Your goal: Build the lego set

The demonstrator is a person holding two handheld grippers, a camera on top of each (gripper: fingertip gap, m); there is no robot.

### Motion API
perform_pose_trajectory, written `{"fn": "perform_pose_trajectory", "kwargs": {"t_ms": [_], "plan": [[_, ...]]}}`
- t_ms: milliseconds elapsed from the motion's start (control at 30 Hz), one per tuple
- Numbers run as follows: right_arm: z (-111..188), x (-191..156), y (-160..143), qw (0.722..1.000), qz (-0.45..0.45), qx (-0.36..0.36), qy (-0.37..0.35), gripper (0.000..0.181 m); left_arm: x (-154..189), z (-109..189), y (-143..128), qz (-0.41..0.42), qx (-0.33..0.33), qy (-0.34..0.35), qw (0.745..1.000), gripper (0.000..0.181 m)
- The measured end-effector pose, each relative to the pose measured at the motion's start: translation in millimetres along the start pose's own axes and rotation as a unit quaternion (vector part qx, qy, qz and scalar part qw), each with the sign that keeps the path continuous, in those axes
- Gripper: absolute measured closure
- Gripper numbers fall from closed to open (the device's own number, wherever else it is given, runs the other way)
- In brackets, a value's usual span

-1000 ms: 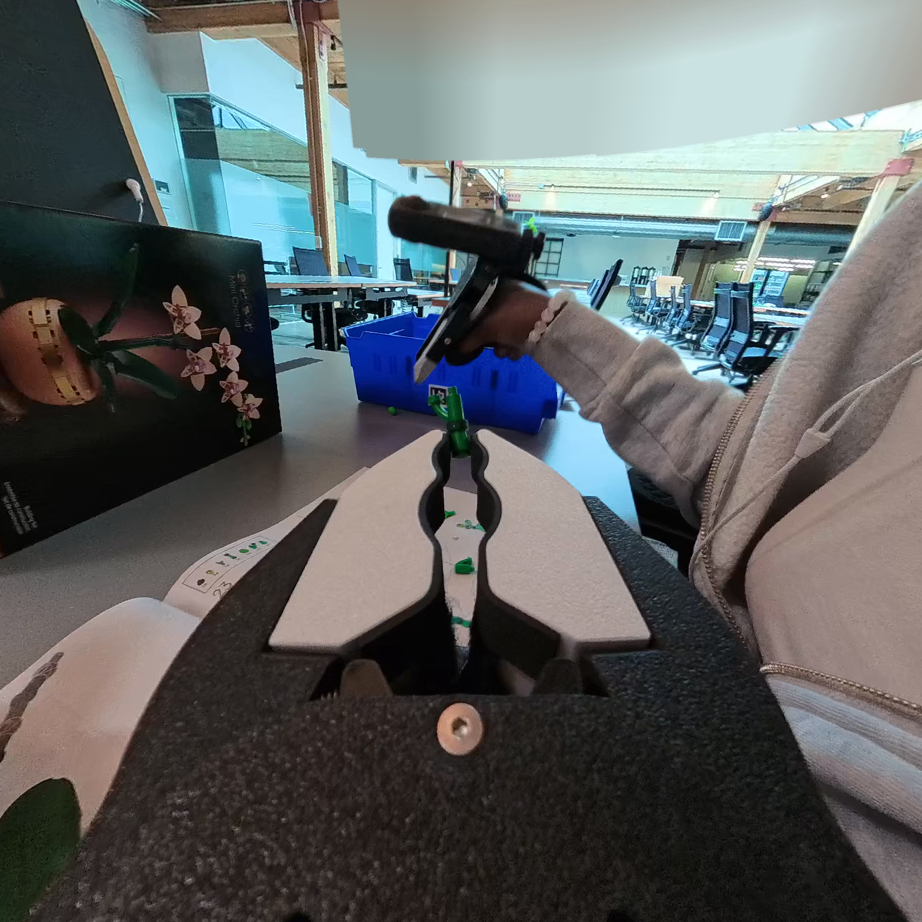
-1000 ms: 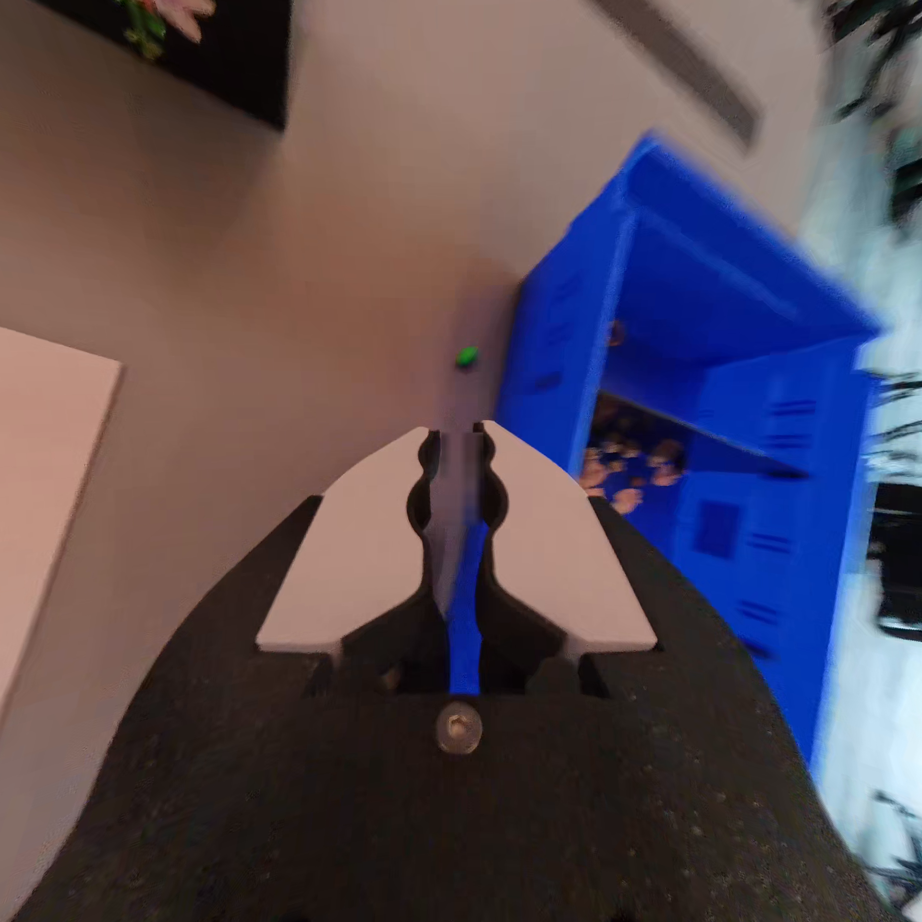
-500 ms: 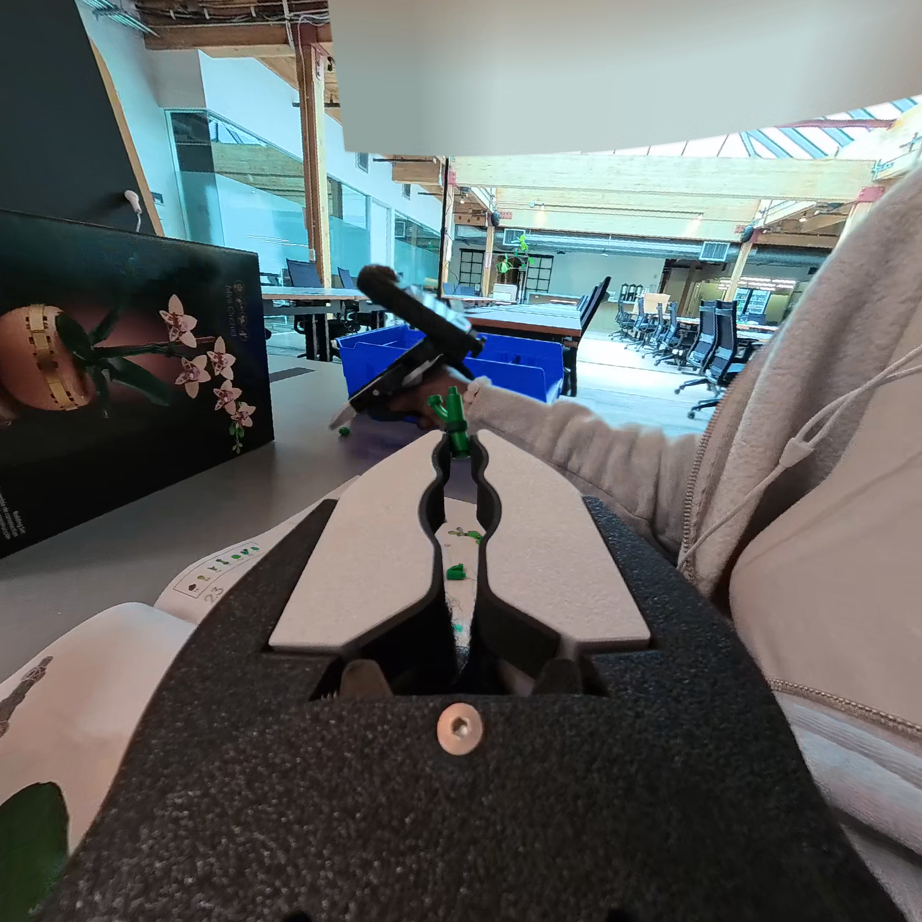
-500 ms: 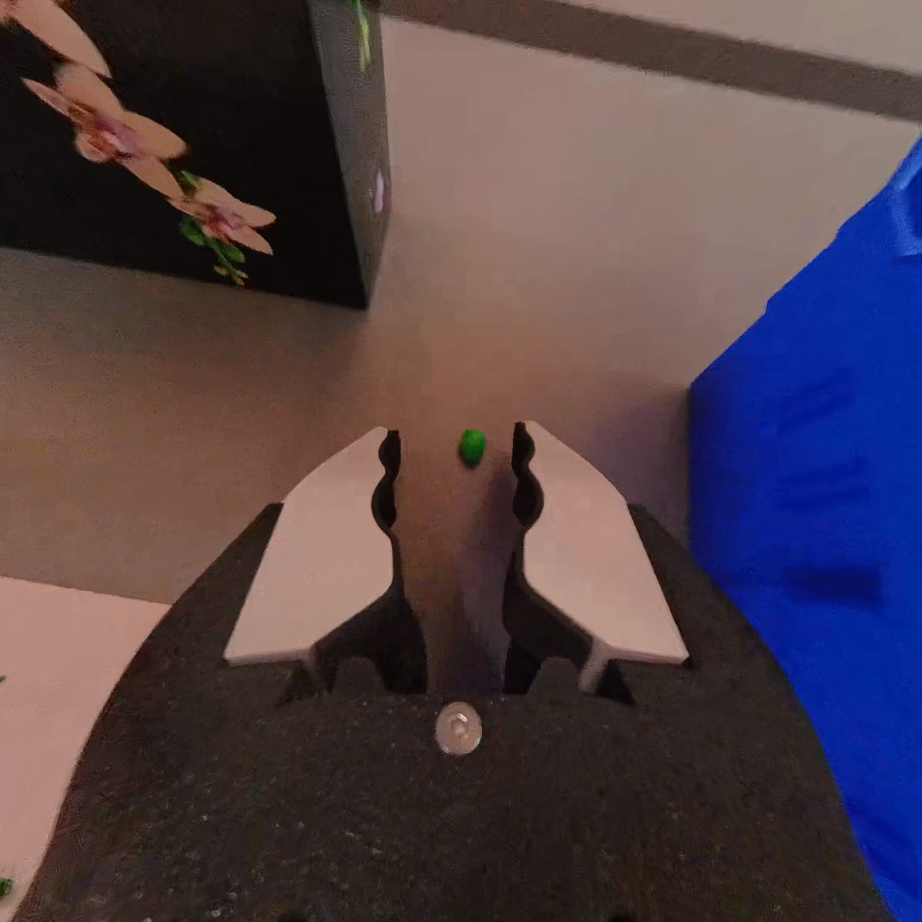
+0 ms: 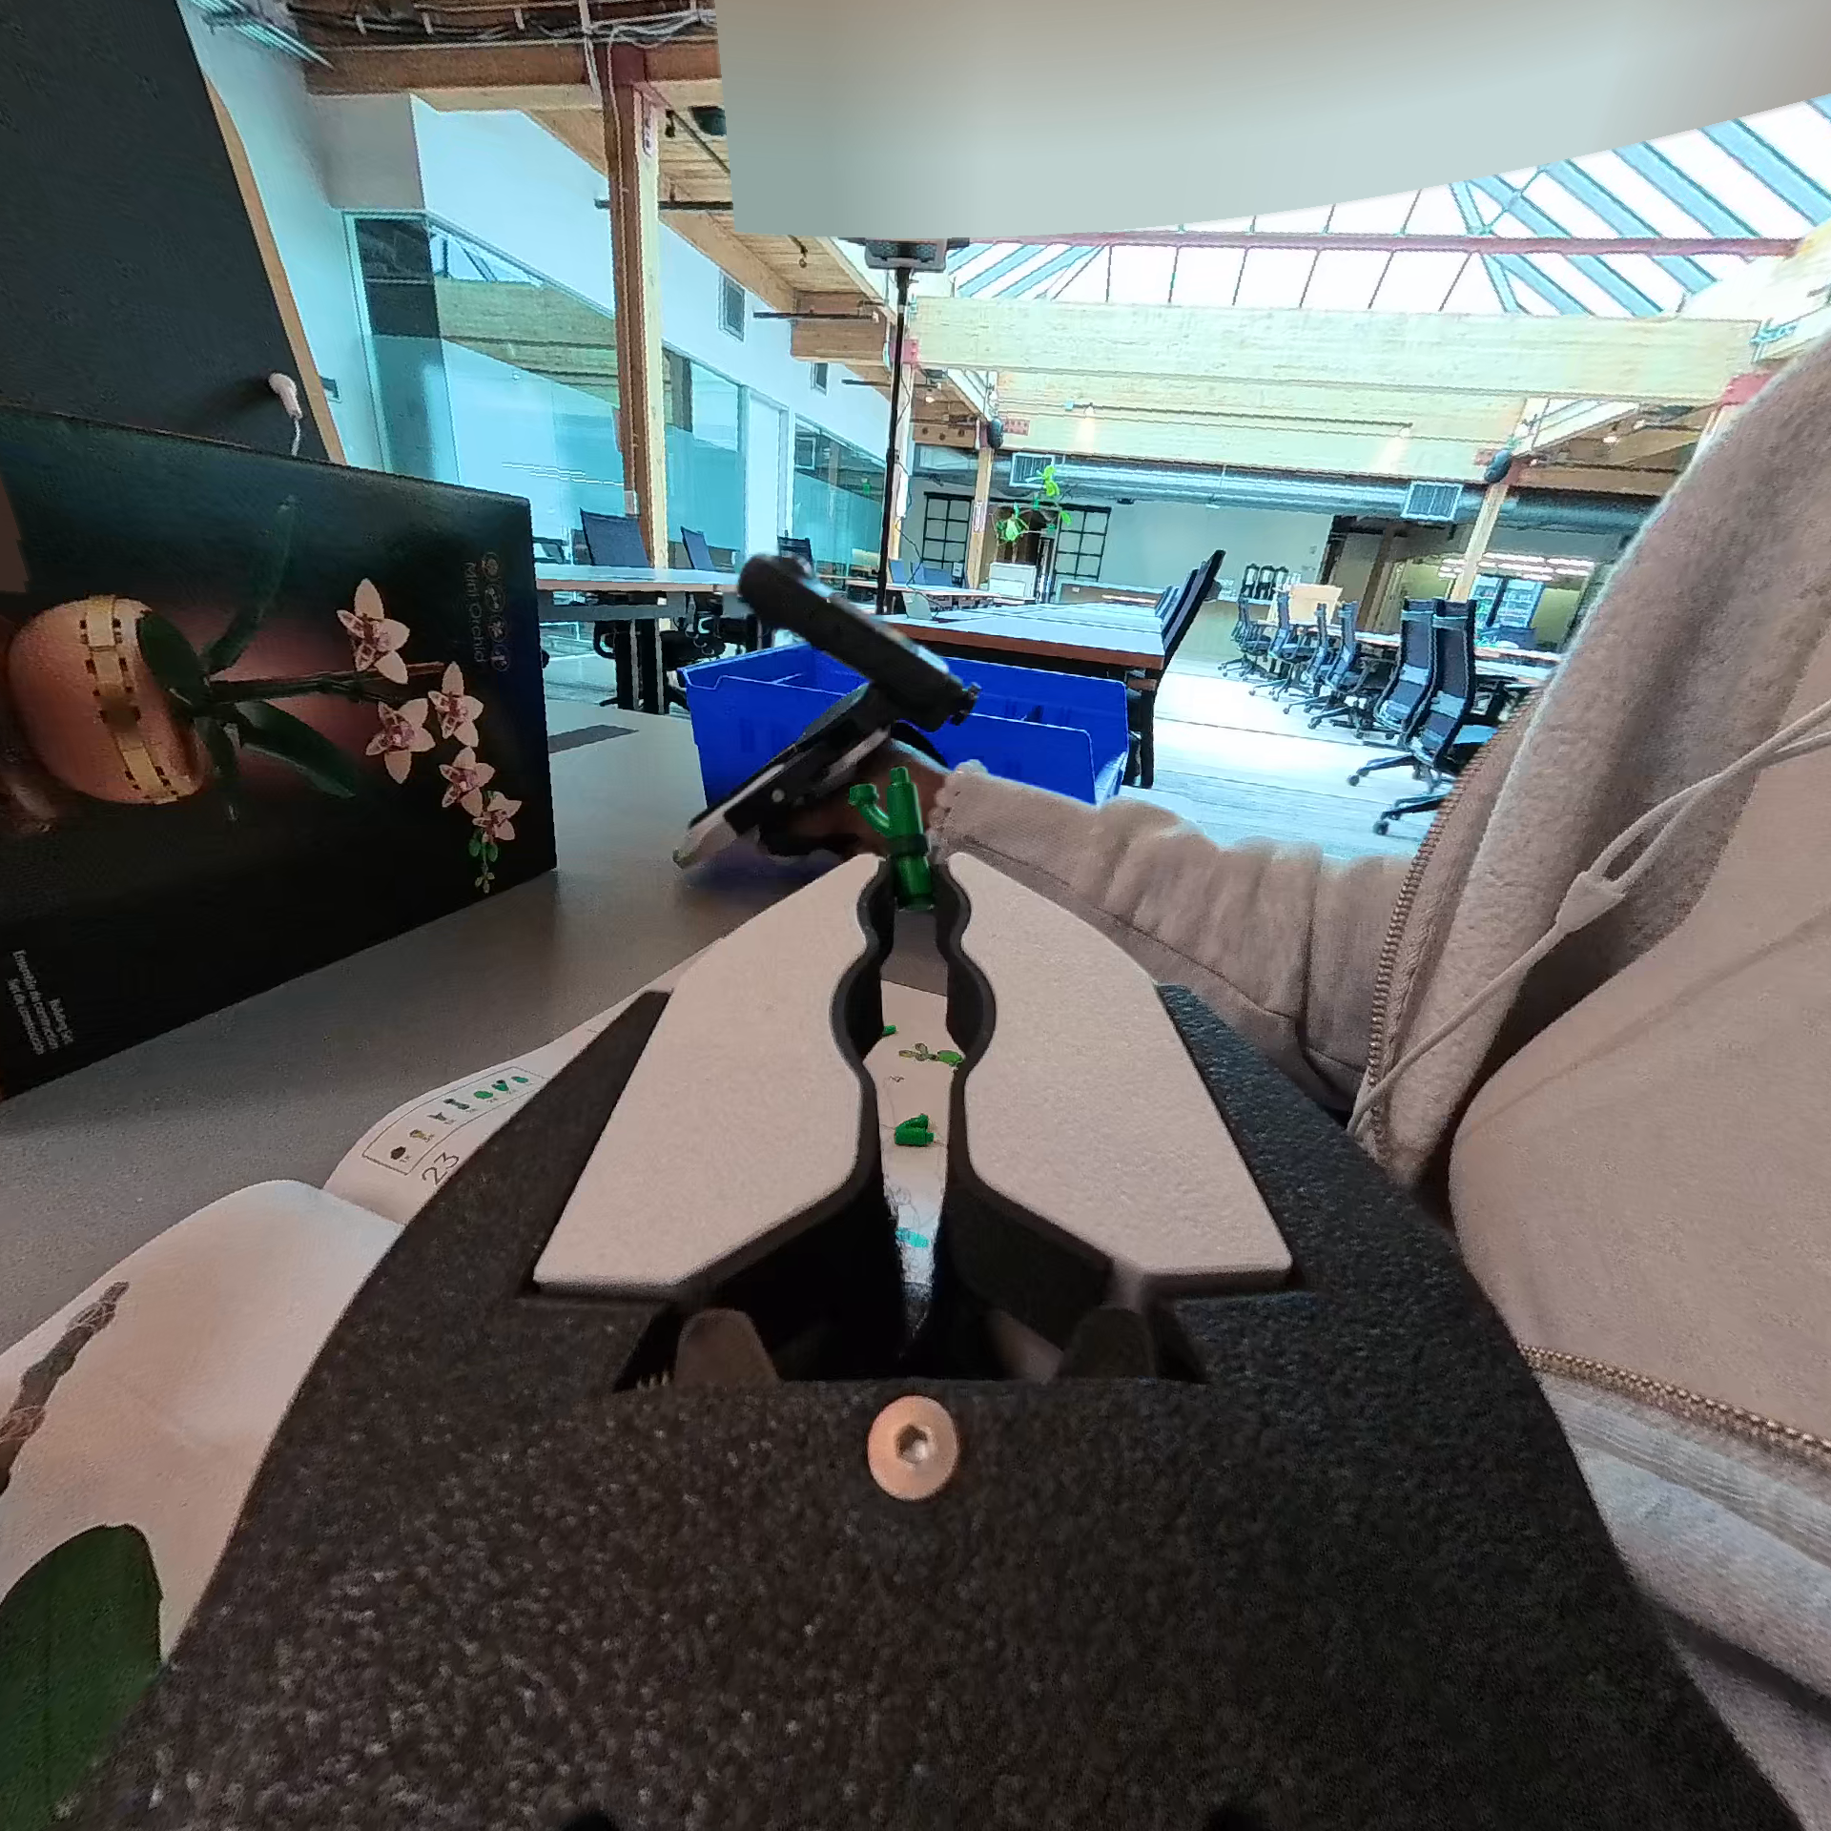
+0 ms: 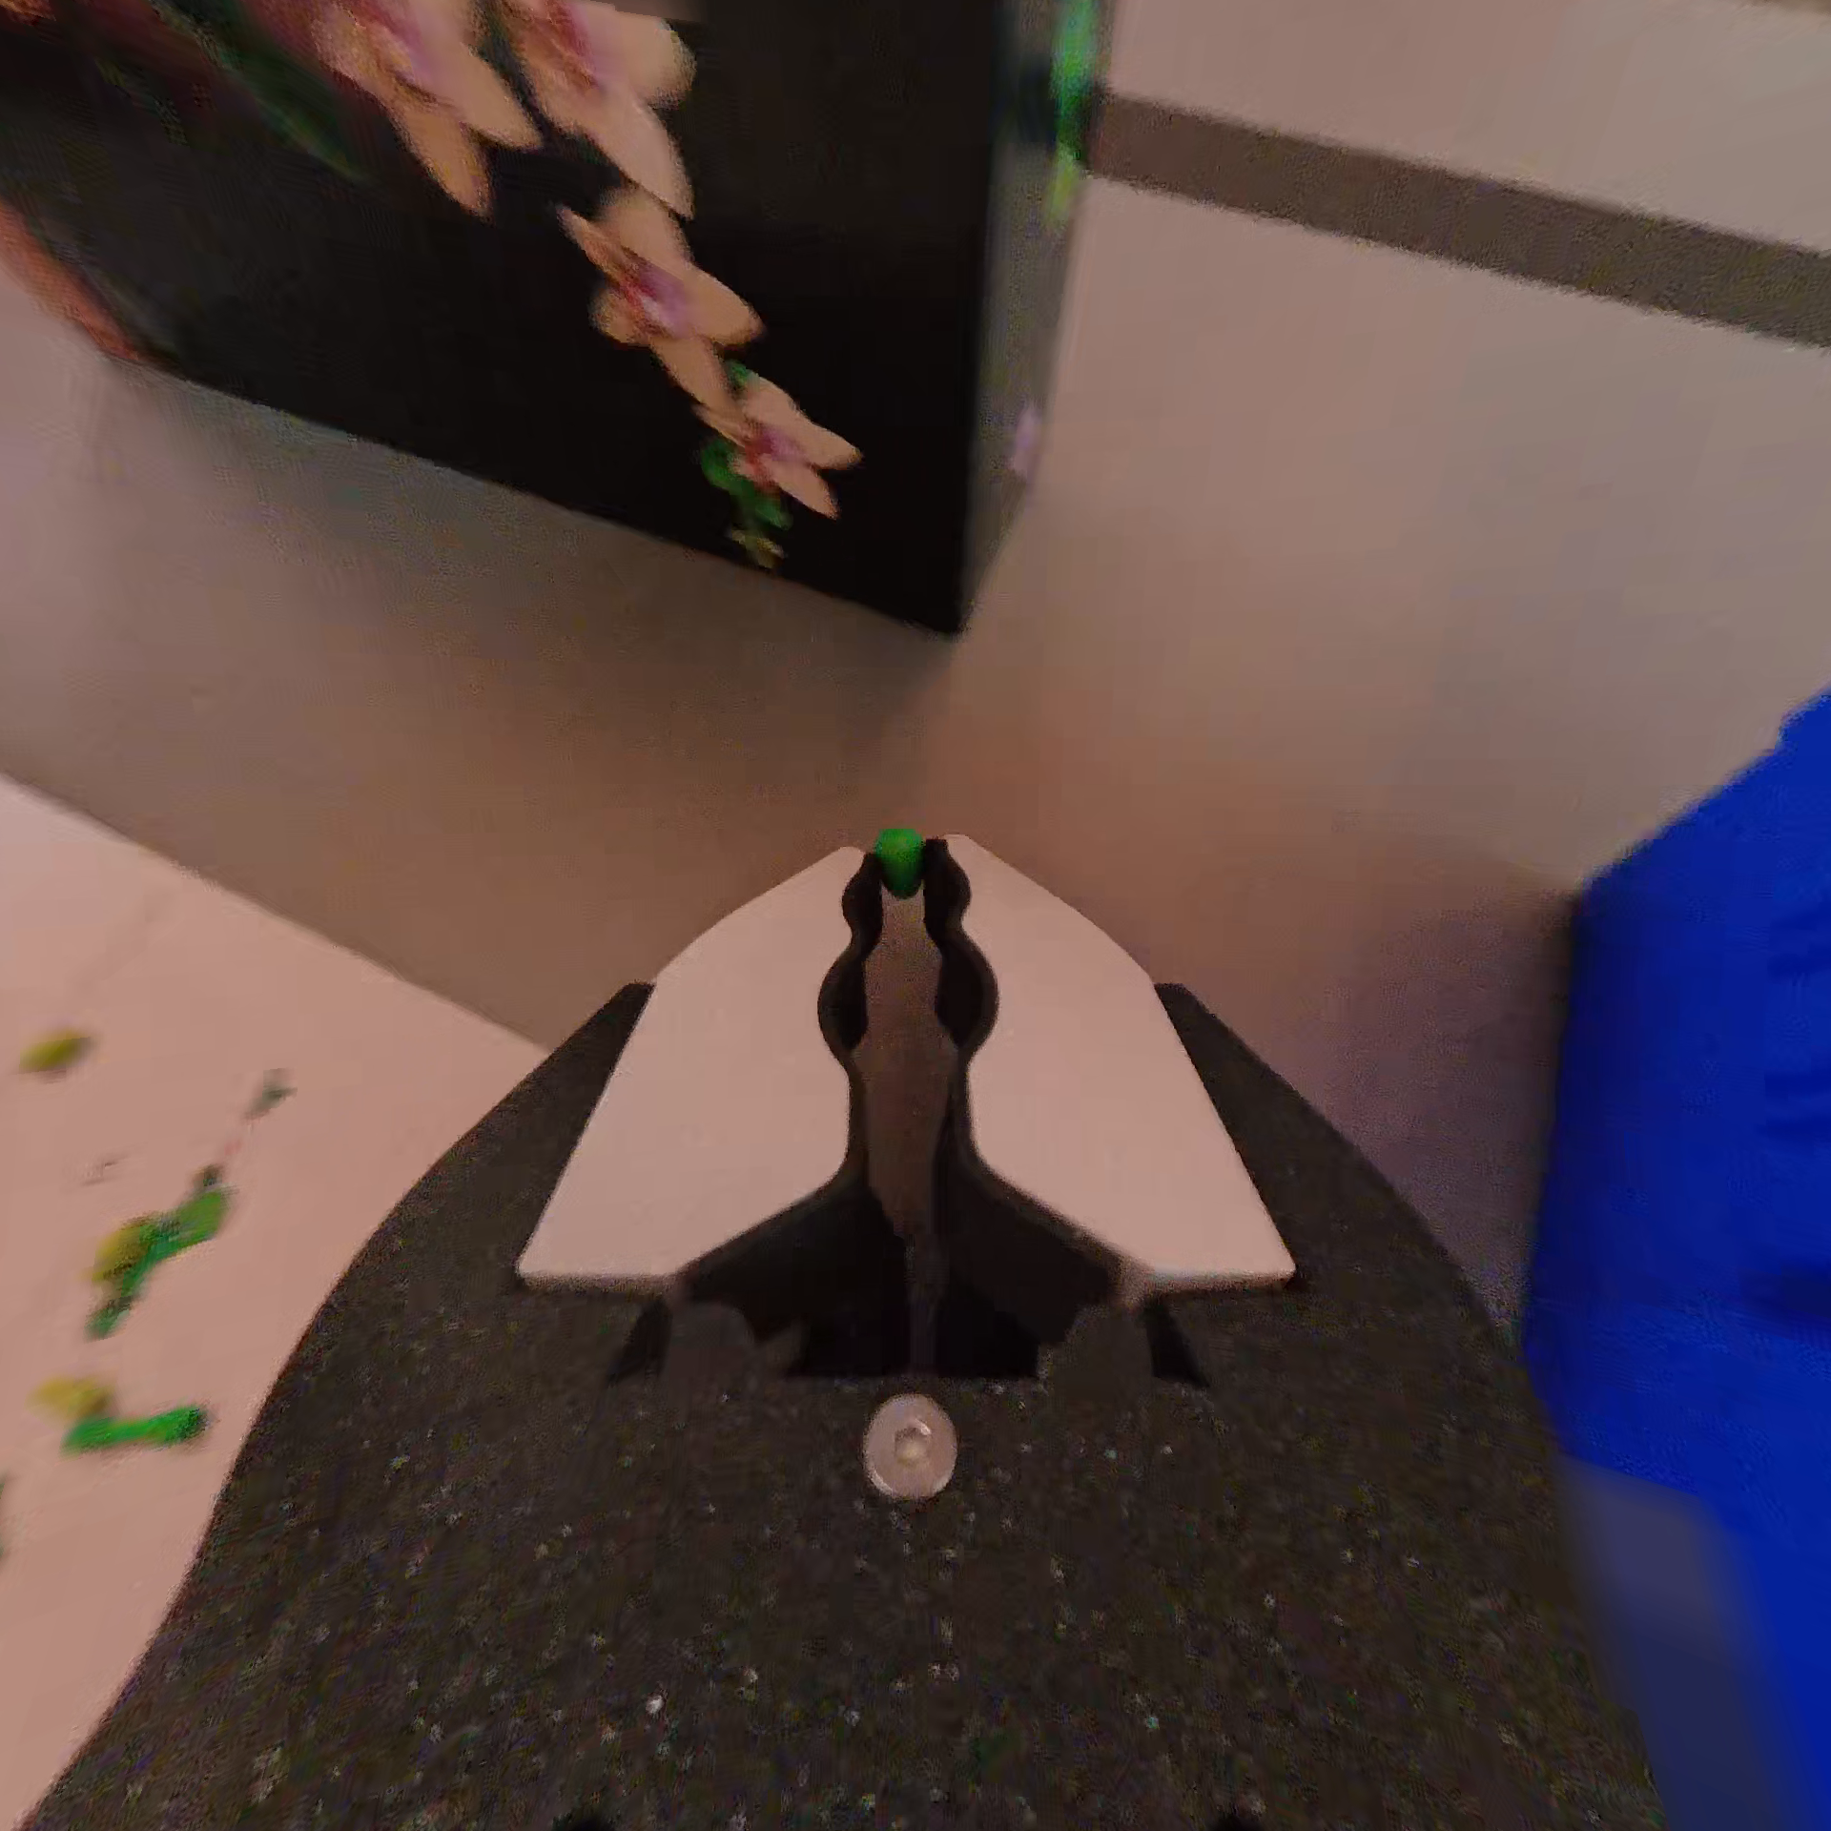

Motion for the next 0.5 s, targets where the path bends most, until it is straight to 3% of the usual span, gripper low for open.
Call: {"fn": "perform_pose_trajectory", "kwargs": {"t_ms": [67, 100, 167, 233, 367, 500], "plan": [[20.3, -36.7, 14.7, 0.986, 0.018, 0.095, 0.135, 0.173, -1.8, 0.5, -0.1, 0.012, 0.002, 0.002, 1.0, 0.175], [32.6, -57.3, 20.9, 0.966, 0.01, 0.148, 0.211, 0.173, -3.3, 0.7, -0.1, 0.02, 0.004, 0.003, 1.0, 0.175], [54.7, -97.6, 27.9, 0.905, -0.029, 0.222, 0.362, 0.173, -6.0, 0.4, -0.2, 0.039, 0.009, 0.005, 0.999, 0.175], [69.0, -128.6, 30.5, 0.845, -0.073, 0.257, 0.463, 0.173, -8.0, -0.4, 0.0, 0.05, 0.014, 0.009, 0.999, 0.175], [85.1, -169.9, 30.4, 0.765, -0.102, 0.265, 0.578, 0.173, -9.5, -2.8, -0.3, 0.035, 0.014, 0.028, 0.999, 0.175], [96.3, -190.8, 26.0, 0.74, -0.028, 0.261, 0.62, 0.173, -3.7, -4.3, 1.1, 0.008, 0.01, 0.014, 1.0, 0.175]]}}
Point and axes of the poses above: each gripper's, where its closed fingertips meet, z back along the fingers, y out of its top, x = y × z across the jaws, the point moved 7 cm from there along z, back along the fingers, and after that the axes turned 3 degrees about -x, right-handed, at the moved point
